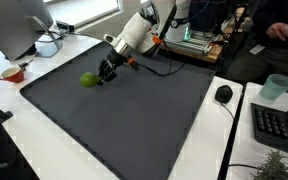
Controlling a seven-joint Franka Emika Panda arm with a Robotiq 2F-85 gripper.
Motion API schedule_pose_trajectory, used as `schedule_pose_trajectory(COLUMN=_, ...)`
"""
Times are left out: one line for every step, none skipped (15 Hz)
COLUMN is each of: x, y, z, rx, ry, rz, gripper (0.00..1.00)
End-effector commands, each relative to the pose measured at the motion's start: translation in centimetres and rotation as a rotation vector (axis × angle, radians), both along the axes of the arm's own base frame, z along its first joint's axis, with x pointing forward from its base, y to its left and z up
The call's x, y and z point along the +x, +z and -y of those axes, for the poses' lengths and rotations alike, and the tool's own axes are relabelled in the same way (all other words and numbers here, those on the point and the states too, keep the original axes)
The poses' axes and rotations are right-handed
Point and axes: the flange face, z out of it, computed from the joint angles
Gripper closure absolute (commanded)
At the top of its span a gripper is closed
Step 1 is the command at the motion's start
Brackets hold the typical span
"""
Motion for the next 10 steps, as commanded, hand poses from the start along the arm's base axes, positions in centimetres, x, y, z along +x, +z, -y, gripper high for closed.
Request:
schedule_pose_trajectory(x=-0.05, y=0.10, z=-0.13, rx=-0.001, ry=0.001, rz=-0.001, gripper=0.59)
schedule_pose_trajectory(x=-0.11, y=0.19, z=-0.18, rx=-0.001, ry=0.001, rz=-0.001, gripper=0.59)
schedule_pose_trajectory(x=-0.19, y=0.24, z=-0.20, rx=0.000, ry=0.001, rz=-0.002, gripper=0.59)
schedule_pose_trajectory(x=-0.25, y=0.28, z=-0.21, rx=0.001, ry=0.000, rz=-0.002, gripper=0.59)
schedule_pose_trajectory(x=-0.29, y=0.32, z=-0.21, rx=0.002, ry=0.000, rz=-0.002, gripper=0.59)
schedule_pose_trajectory(x=-0.32, y=0.34, z=-0.20, rx=0.002, ry=-0.001, rz=-0.003, gripper=0.59)
schedule_pose_trajectory(x=-0.34, y=0.35, z=-0.20, rx=0.002, ry=-0.001, rz=-0.003, gripper=0.59)
schedule_pose_trajectory(x=-0.34, y=0.35, z=-0.20, rx=0.002, ry=-0.001, rz=-0.003, gripper=0.59)
schedule_pose_trajectory(x=-0.34, y=0.35, z=-0.20, rx=0.002, ry=-0.001, rz=-0.003, gripper=0.59)
schedule_pose_trajectory(x=-0.34, y=0.35, z=-0.20, rx=0.002, ry=-0.001, rz=-0.003, gripper=0.59)
